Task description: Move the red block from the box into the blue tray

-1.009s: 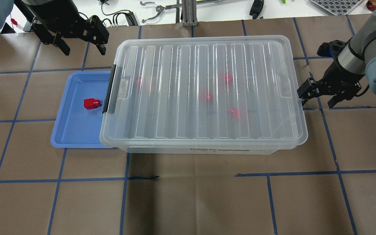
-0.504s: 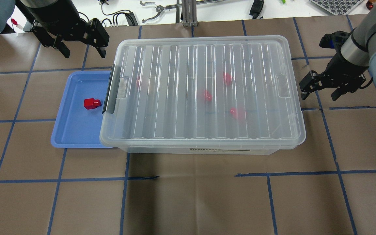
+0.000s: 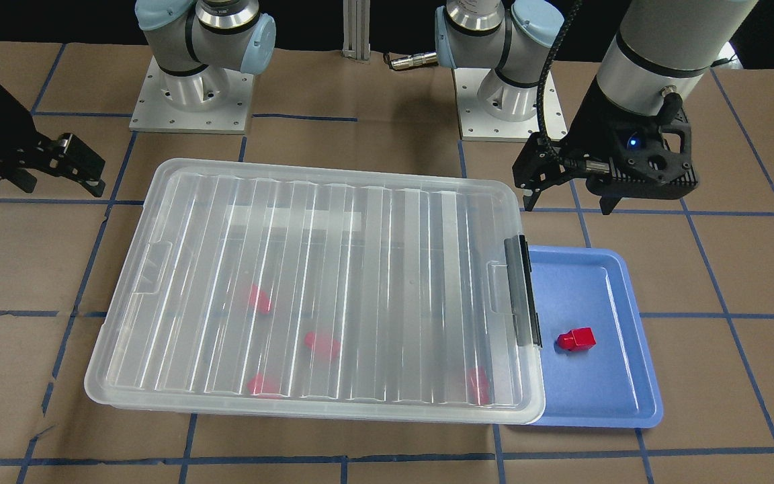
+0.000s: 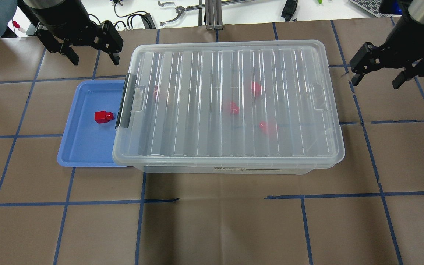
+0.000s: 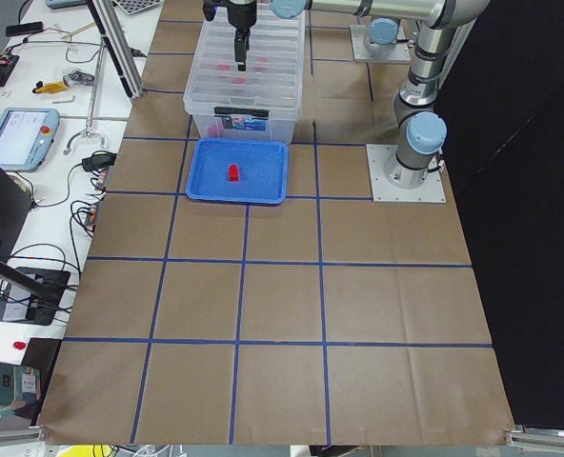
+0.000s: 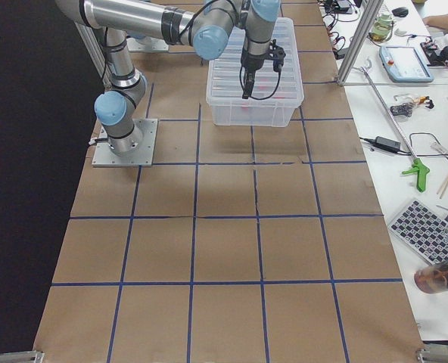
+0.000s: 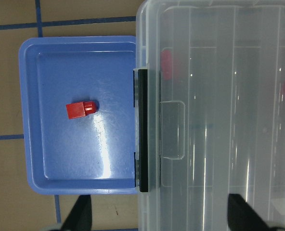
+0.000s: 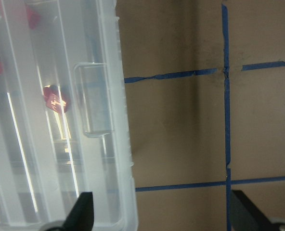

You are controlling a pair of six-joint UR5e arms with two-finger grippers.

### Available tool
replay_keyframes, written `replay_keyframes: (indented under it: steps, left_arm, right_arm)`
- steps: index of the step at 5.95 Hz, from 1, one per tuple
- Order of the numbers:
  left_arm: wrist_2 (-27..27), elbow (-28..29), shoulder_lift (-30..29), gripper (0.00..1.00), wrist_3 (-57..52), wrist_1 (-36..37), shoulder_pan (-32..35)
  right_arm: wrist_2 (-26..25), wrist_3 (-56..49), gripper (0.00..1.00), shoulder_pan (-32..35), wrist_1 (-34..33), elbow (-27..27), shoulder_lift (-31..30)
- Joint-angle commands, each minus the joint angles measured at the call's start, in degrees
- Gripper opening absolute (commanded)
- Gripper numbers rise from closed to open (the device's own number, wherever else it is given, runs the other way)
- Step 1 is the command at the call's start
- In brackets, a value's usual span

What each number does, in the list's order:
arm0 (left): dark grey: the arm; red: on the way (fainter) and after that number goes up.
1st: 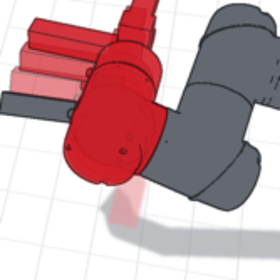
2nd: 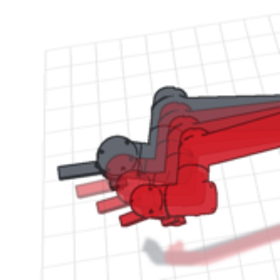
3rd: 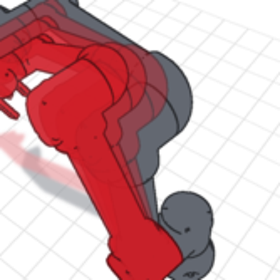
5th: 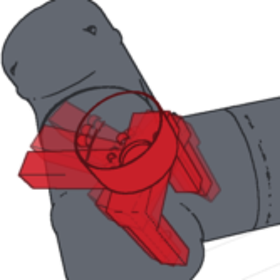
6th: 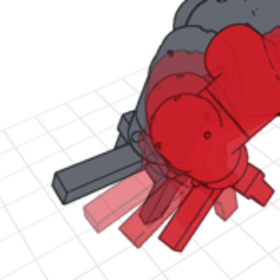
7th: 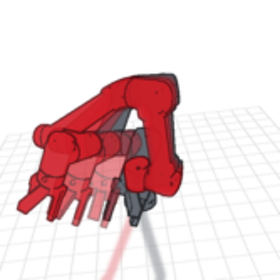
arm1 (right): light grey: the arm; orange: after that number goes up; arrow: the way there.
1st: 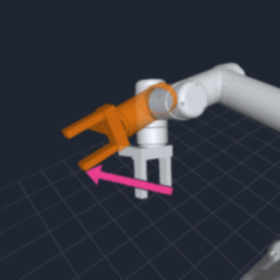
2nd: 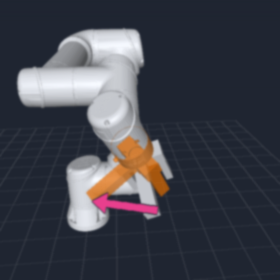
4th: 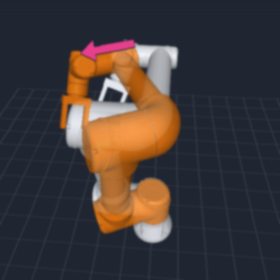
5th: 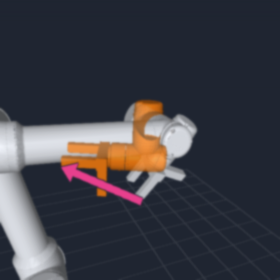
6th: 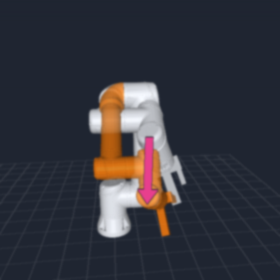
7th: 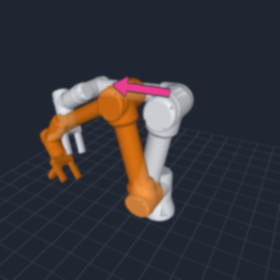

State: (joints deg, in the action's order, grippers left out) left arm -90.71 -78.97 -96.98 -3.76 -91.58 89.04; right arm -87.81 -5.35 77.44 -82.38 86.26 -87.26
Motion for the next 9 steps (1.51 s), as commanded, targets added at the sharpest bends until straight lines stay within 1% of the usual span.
replay_keyframes:
  steps: [1, 2, 3, 4, 7, 9]
  left_arm:
    - [0.1, -0.2, 0.1, 0.99, 0.2, 0.0, 0.0]
    - [0.1, -0.2, 0.0, 0.99, 0.2, 0.0, 0.0]
    - [0.1, -0.2, 0.0, 0.99, 0.2, 0.0, 0.0]
    - [0.1, -0.1, 0.0, 0.99, 0.2, 0.0, 0.0]
    - [0.0, 0.3, 0.0, 0.99, 0.2, -0.2, 0.0]
    - [0.2, 0.7, -1.7, 0.99, 0.1, 0.1, 0.2]
  right_arm:
    - [-0.1, 11.6, 1.00, 7.8, 5.1, -5.2, 0.2]
    - [-0.2, 15.9, 1.00, 10.8, 5.1, -5.2, 0.2]
    - [-0.3, 16.5, 1.00, 11.6, 5.4, -5.2, 0.2]
    - [-2.0, 16.4, 1.00, 11.6, 5.3, -5.2, 0.1]
    - [-1.3, 16.5, 1.00, 12.5, 5.0, -5.2, 0.1]
    - [-1.3, 16.4, 1.00, 12.5, 5.1, -5.1, 0.2]
